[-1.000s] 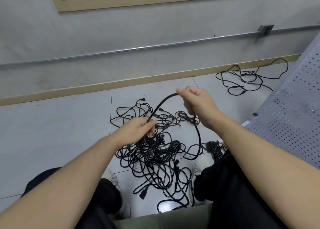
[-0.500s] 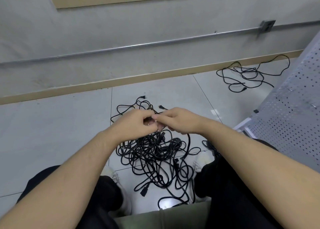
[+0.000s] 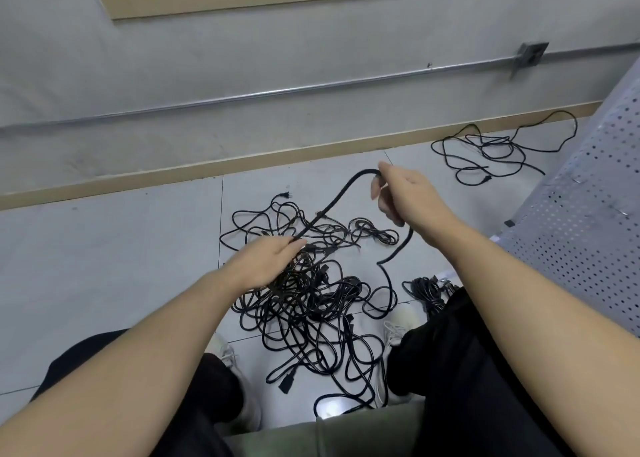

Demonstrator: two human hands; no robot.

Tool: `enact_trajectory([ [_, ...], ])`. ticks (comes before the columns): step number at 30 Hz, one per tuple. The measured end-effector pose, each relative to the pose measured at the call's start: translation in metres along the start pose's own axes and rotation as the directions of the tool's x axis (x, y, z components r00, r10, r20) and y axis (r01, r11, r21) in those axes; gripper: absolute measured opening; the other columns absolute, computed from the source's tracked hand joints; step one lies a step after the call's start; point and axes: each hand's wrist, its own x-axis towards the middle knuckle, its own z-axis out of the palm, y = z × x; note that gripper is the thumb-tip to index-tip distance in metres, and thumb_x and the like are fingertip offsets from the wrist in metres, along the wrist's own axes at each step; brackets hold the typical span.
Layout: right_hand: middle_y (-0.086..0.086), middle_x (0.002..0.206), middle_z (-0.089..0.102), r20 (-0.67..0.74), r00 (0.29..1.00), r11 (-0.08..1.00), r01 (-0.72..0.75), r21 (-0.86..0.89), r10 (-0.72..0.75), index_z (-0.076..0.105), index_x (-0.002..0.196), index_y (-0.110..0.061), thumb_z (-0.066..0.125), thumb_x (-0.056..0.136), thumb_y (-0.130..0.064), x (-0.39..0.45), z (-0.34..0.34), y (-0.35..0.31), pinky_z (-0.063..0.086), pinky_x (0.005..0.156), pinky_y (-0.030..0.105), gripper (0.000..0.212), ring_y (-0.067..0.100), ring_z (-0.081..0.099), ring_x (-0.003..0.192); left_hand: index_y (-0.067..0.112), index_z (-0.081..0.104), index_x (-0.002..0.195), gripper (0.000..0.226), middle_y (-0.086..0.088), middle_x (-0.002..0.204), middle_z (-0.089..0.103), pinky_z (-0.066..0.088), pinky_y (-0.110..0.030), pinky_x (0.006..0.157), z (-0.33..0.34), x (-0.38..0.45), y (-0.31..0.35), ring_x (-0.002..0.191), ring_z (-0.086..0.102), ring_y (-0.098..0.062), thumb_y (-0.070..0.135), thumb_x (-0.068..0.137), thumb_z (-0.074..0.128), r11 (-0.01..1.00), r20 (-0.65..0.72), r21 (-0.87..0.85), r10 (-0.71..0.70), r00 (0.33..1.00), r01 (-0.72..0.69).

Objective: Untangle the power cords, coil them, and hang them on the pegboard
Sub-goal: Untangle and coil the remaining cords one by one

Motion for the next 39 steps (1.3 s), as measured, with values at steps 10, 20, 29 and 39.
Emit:
enact_trajectory([
  [10, -0.002, 0.157, 0.039, 0.334, 0.936, 0.447, 0.345, -0.825, -0.107, 0.045, 0.148, -0.037, 0.064, 0.087, -0.042, 0.002, 0.019, -0.001, 0.014, 0.123, 0.058, 0.063, 0.02, 0.03, 0.147, 0.035, 0.047, 0.111, 0.024, 0.001, 0.088, 0.069, 0.05, -0.038, 0.077, -0.045, -0.019, 0.046, 0.083, 0.063, -0.025, 0.026, 0.093, 0.061, 0.981, -0.207, 0.185, 0.097, 0.974, -0.059],
  [20, -0.005, 0.061, 0.041, 0.455, 0.881, 0.965, 0.217, -0.147, -0.129, 0.047, 0.066, -0.019, 0.071, 0.095, -0.026, -0.024, 0.061, -0.008, 0.032, 0.054, 0.025, 0.039, 0.009, 0.036, 0.056, 0.031, 0.052, 0.088, 0.024, 0.009, 0.056, 0.051, 0.033, -0.03, 0.057, -0.023, -0.004, 0.024, 0.053, 0.042, -0.013, 0.014, 0.081, 0.067, 0.898, -0.105, -0.414, 0.117, 0.988, -0.151],
  [29, -0.005, 0.046, 0.032, 0.149, 0.984, 0.919, 0.03, 0.393, -0.096, 0.043, 0.05, -0.024, 0.076, 0.079, -0.032, -0.015, 0.027, -0.009, 0.018, 0.045, 0.023, 0.045, 0.012, 0.021, 0.045, 0.019, 0.058, 0.066, 0.074, 0.0, 0.074, 0.067, 0.047, -0.037, 0.089, 0.006, -0.004, -0.008, 0.076, 0.064, -0.018, 0.081, 0.092, 0.028, 0.993, 0.24, -0.094, -0.05, 0.969, 0.074],
  [39, -0.008, 0.11, 0.056, 0.129, 0.983, 0.939, 0.164, -0.301, -0.13, 0.03, 0.147, -0.041, 0.08, 0.082, -0.032, 0.0, 0.029, 0.012, 0.054, 0.077, 0.037, 0.082, 0.026, 0.066, 0.076, 0.029, 0.041, 0.085, 0.021, 0.004, 0.063, 0.052, 0.031, -0.036, 0.057, -0.044, -0.012, 0.023, 0.064, 0.051, -0.026, 0.036, 0.097, 0.057, 0.971, -0.331, 0.229, 0.139, 0.933, -0.064],
])
